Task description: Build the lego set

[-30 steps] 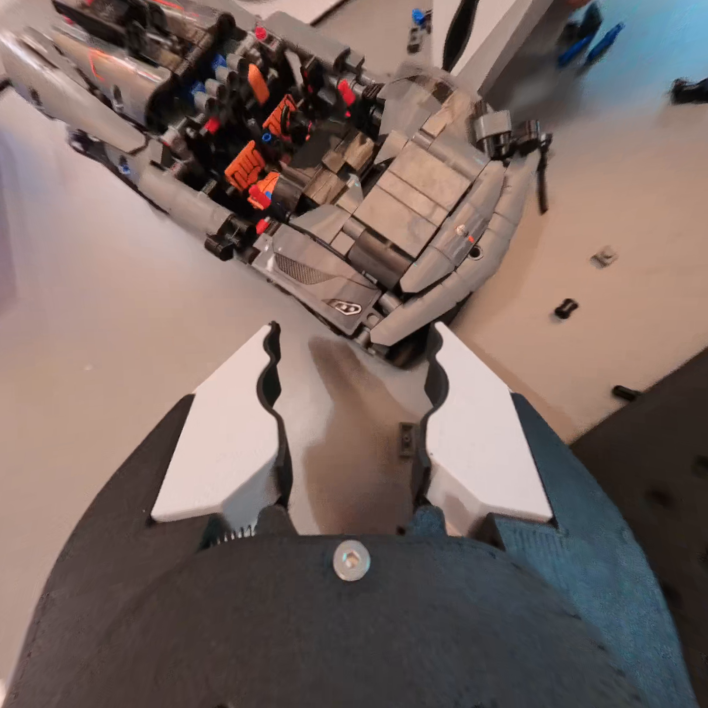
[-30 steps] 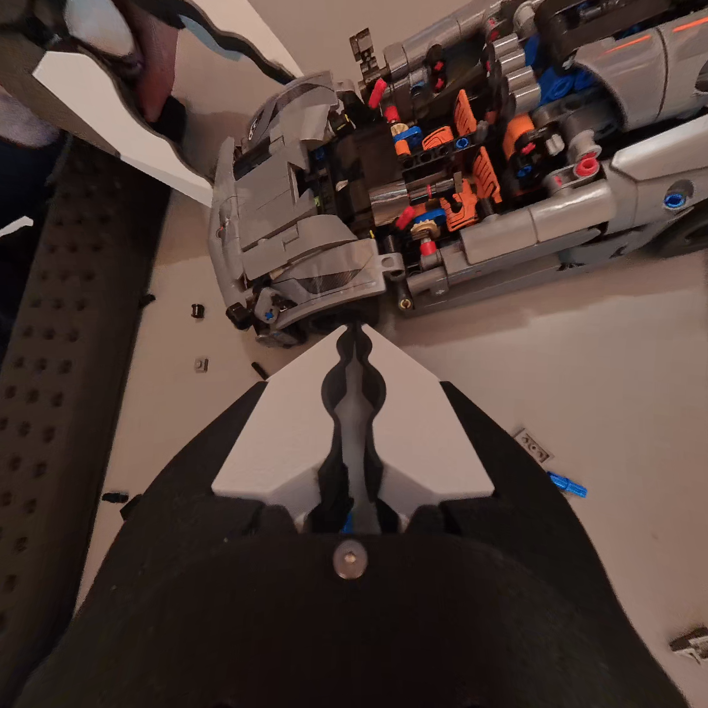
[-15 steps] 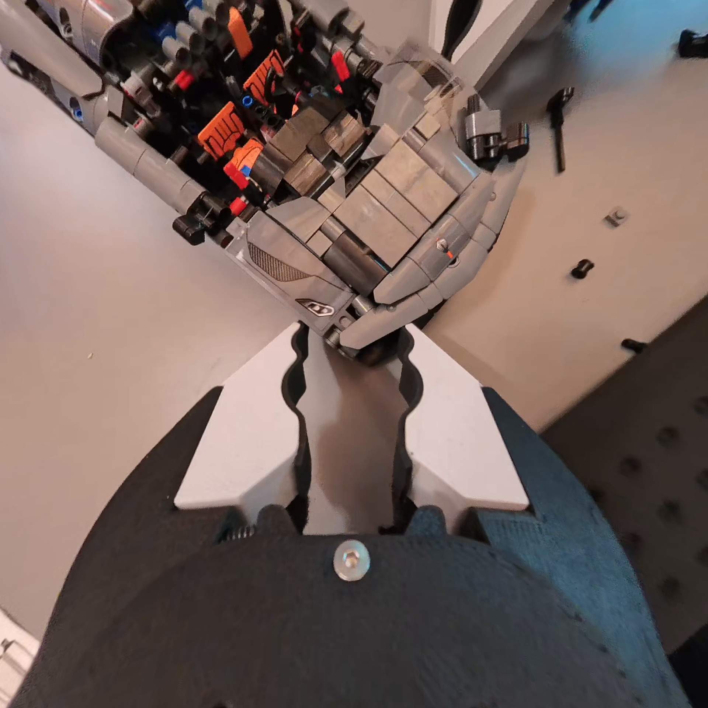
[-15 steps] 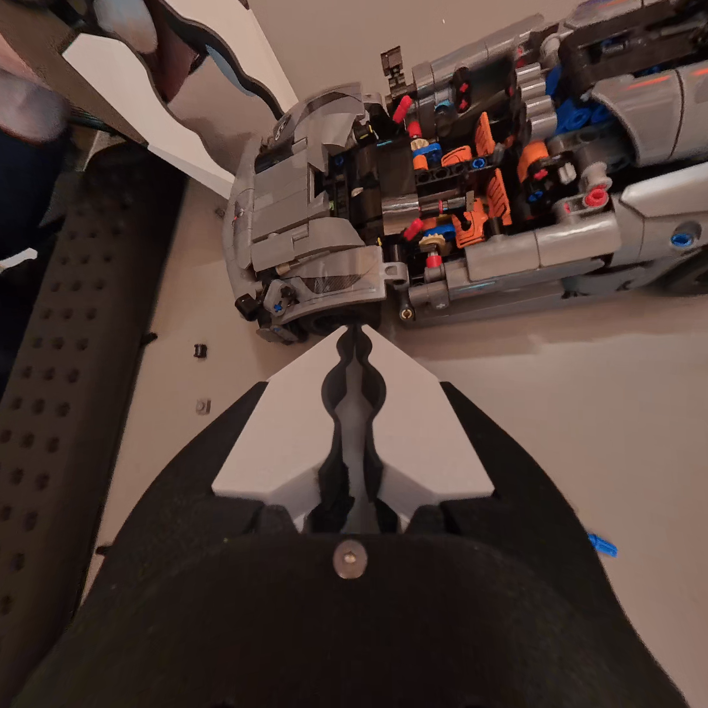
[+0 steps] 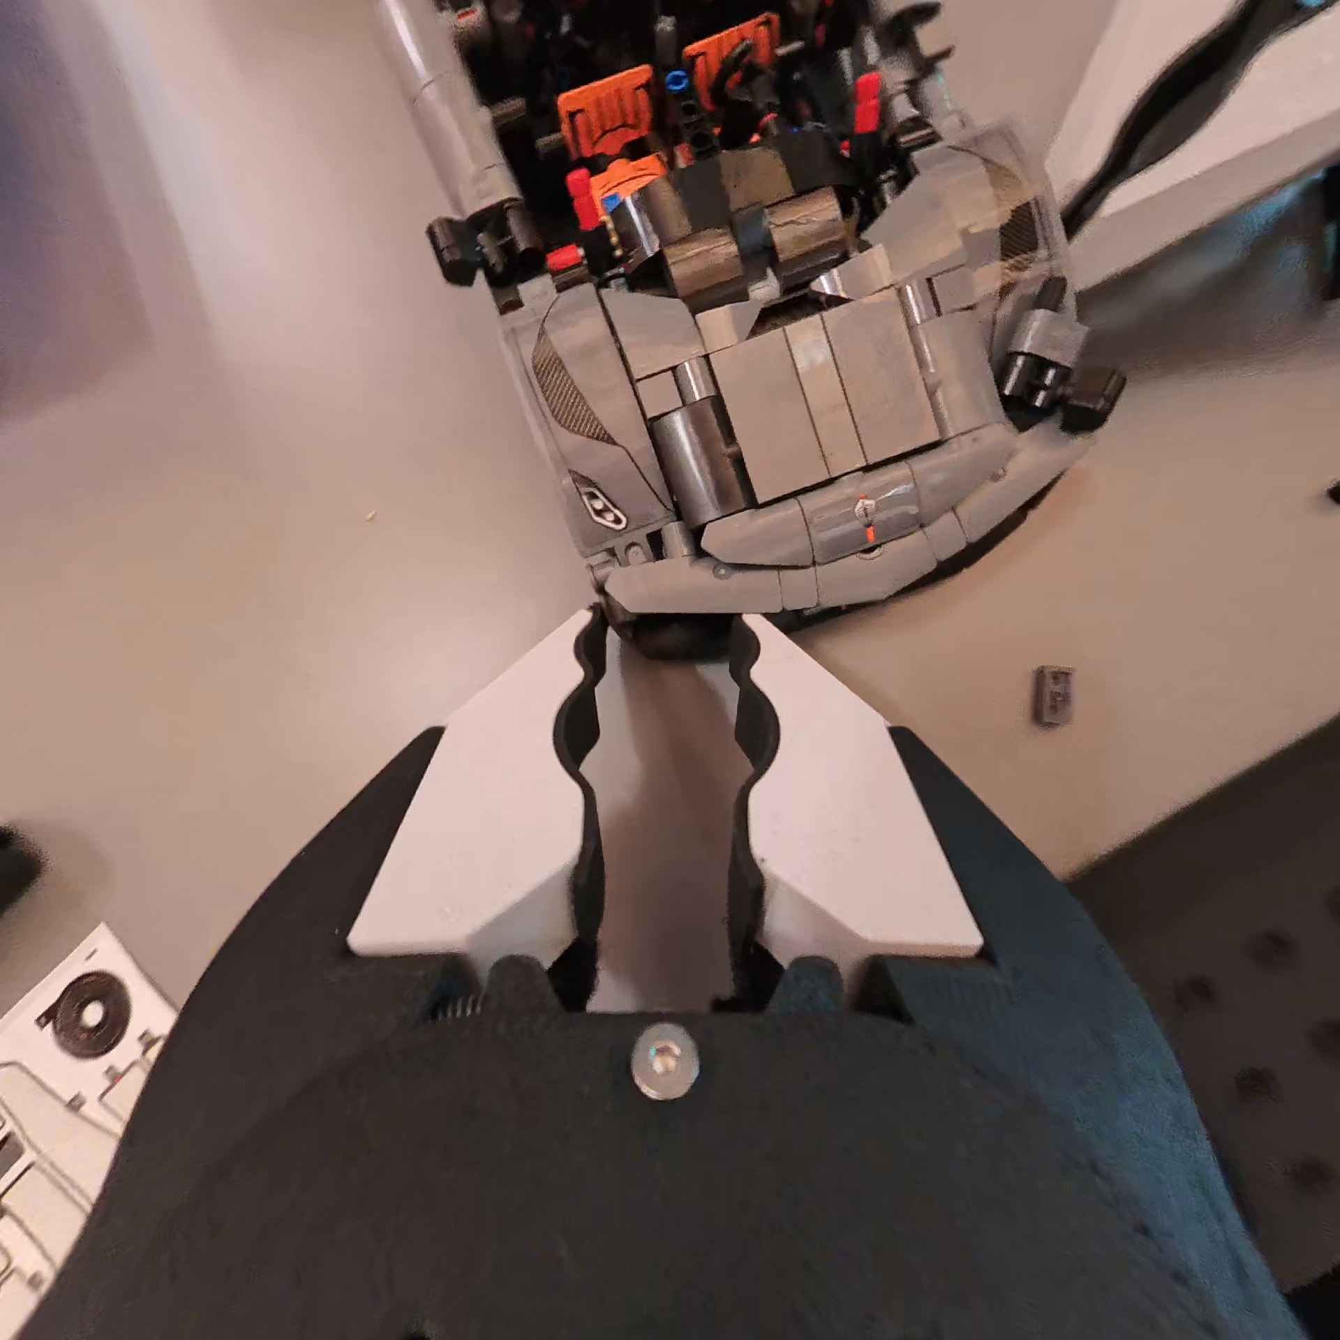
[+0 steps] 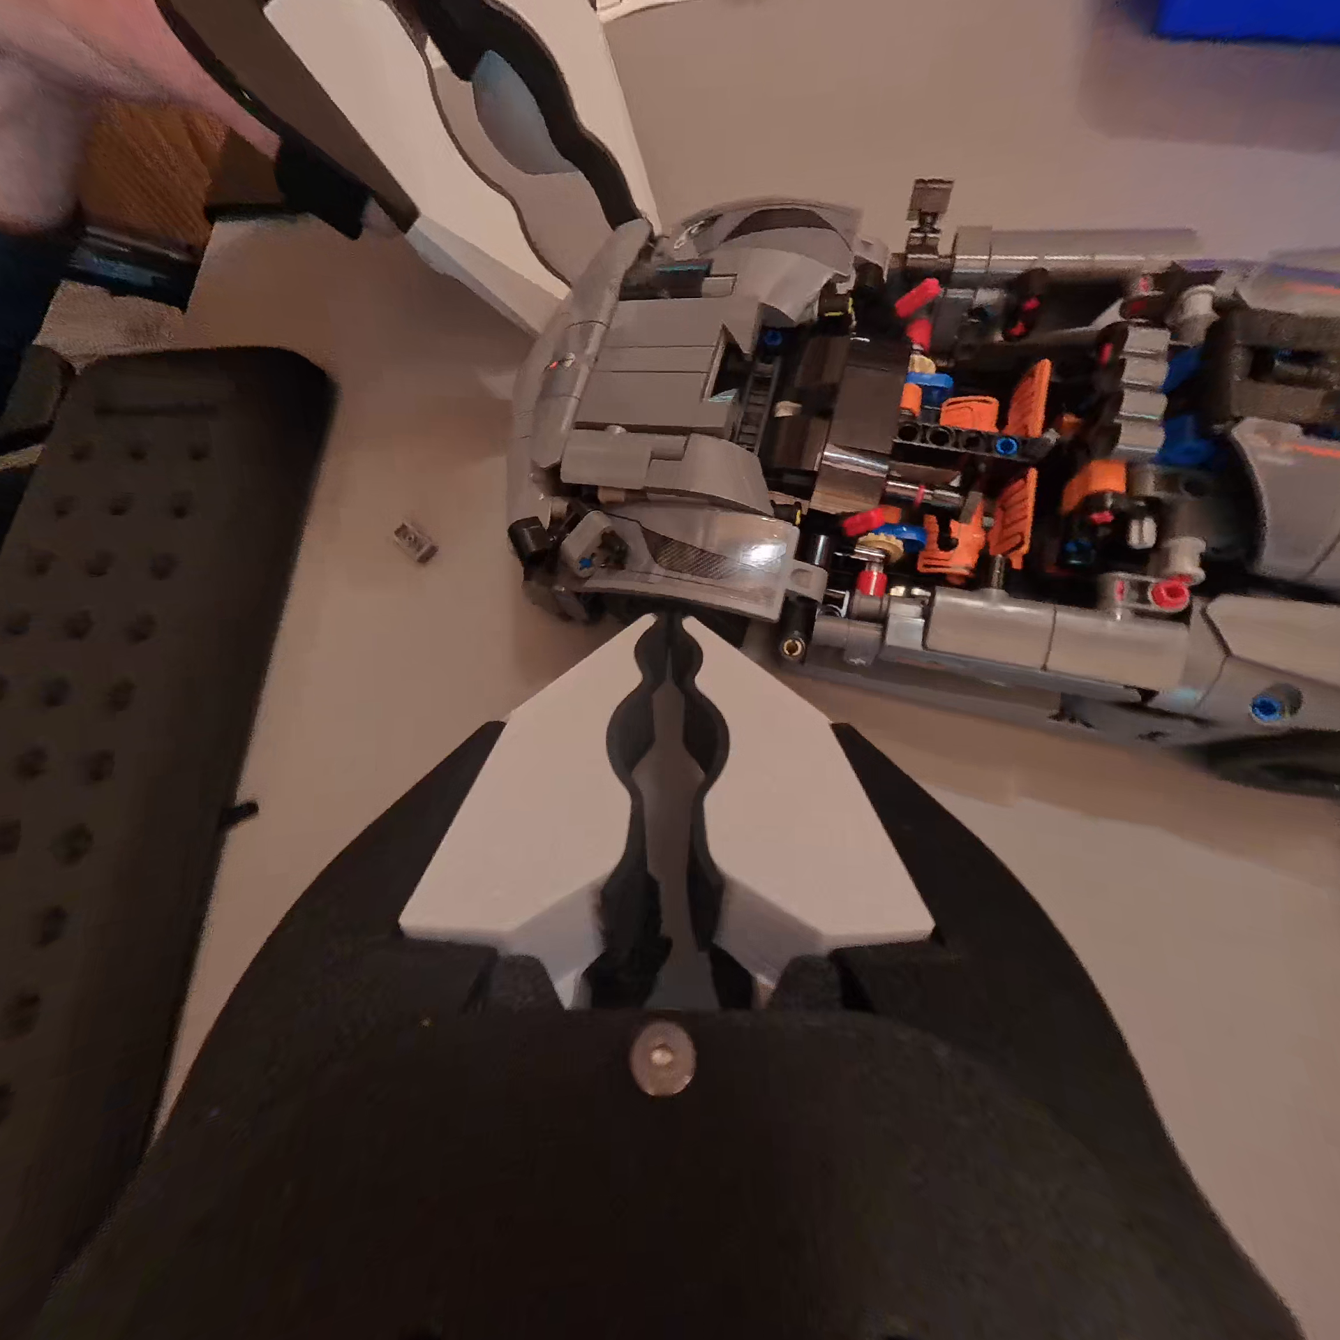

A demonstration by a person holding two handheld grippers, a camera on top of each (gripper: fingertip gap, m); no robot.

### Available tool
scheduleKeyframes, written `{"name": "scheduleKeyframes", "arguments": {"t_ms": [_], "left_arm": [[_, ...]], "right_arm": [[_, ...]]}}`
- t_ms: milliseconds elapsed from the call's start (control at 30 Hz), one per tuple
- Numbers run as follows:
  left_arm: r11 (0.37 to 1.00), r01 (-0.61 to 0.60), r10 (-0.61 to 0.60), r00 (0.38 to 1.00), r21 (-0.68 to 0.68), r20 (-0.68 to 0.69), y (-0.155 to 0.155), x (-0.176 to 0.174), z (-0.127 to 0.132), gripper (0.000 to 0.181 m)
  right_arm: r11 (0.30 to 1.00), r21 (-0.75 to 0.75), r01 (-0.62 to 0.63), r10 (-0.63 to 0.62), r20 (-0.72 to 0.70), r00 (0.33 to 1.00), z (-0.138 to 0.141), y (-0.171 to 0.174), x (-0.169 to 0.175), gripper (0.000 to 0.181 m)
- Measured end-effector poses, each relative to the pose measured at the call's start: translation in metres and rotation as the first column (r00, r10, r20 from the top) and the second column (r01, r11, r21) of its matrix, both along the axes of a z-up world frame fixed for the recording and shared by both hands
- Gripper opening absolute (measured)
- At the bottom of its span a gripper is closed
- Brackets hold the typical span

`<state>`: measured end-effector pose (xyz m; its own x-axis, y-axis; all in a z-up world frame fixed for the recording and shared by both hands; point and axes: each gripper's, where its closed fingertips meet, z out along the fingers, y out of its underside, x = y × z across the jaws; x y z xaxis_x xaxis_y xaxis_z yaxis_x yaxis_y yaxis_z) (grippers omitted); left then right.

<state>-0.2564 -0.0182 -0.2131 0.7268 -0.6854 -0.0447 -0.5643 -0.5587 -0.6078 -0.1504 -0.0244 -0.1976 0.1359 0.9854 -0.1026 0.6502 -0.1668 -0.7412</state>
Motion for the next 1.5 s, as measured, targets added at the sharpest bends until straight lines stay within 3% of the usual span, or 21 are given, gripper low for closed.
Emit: {"name": "scheduleKeyframes", "arguments": {"t_ms": [167,233,300,467,600,667,867,1133,1267,1500], "left_arm": [[0.991,-0.133,0.134,0.991,0.028,-0.006,0.015,-0.033,0.001,0.029],[0.962,-0.267,0.268,0.964,0.058,-0.003,0.027,-0.053,0.002,0.025],[0.944,-0.324,0.325,0.946,0.065,-0.003,0.028,-0.062,0.002,0.030],[0.894,-0.407,0.418,0.908,0.188,-0.020,0.029,-0.069,0.021,0.039],[0.864,-0.368,0.431,0.893,0.344,-0.128,0.033,-0.060,0.043,0.047],[0.859,-0.365,0.447,0.877,0.360,-0.178,0.032,-0.057,0.049,0.050],[0.896,-0.267,0.315,0.945,0.356,-0.086,0.031,-0.011,0.062,0.057],[0.943,-0.052,0.100,0.986,0.329,-0.130,0.039,0.064,0.052,0.059],[0.952,-0.002,0.054,0.985,0.305,-0.163,0.046,0.082,0.045,0.056],[0.968,0.015,0.030,0.984,0.252,-0.174,0.036,0.078,0.029,0.051]], "right_arm": [[0.999,0.022,-0.032,0.033,-0.028,0.999,0.001,-0.013,-0.037,0.000],[0.997,0.048,-0.055,0.056,-0.021,0.998,-0.003,-0.019,-0.054,0.000],[0.994,0.073,-0.086,0.086,0.004,0.996,-0.004,-0.024,-0.057,0.000],[0.995,0.024,-0.094,0.096,-0.112,0.989,0.030,-0.005,-0.023,0.005],[1.000,0.002,0.010,-0.010,-0.133,0.991,0.038,0.036,0.019,0.010],[0.998,-0.002,0.064,-0.064,-0.148,0.987,0.037,0.053,0.034,0.010],[0.983,0.050,0.174,-0.168,-0.108,0.980,0.012,0.085,0.045,0.022],[0.981,0.112,0.159,-0.146,-0.120,0.982,0.005,0.081,0.026,0.029],[0.984,0.110,0.141,-0.126,-0.138,0.982,0.005,0.076,0.021,0.029],[0.994,0.103,0.045,-0.030,-0.142,0.989,0.005,0.055,0.006,0.027]]}}
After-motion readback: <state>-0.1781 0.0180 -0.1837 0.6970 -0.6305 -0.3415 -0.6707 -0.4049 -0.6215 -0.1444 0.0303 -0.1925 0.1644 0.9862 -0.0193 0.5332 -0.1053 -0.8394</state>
